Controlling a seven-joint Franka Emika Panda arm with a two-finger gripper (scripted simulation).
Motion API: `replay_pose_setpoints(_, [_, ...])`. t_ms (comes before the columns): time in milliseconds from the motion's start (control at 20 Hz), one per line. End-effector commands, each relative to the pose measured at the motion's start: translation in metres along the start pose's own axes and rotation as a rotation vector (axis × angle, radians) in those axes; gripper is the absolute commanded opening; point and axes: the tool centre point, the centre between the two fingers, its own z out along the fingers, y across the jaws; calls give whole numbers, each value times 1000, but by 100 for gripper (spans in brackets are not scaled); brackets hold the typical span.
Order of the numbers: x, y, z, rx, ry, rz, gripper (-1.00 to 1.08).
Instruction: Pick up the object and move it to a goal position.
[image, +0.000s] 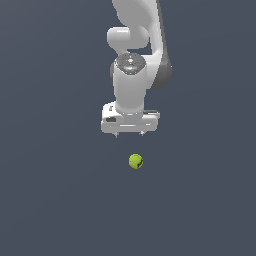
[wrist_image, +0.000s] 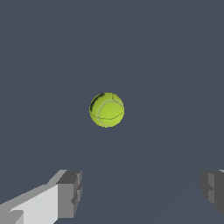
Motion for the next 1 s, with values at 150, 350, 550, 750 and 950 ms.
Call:
replay_pose_setpoints(150, [-1, 0, 2, -3, -2, 2, 100])
replay_pose_setpoints(350, [-4, 0, 9, -12, -8, 13, 100])
replay_pose_setpoints(550, [-6, 0, 9, -14, -9, 19, 100])
replay_pose_setpoints(750, [-2, -1, 12, -13, -8, 4, 100])
replay_pose_setpoints(950, [5, -4, 21, -14, -6, -33, 100])
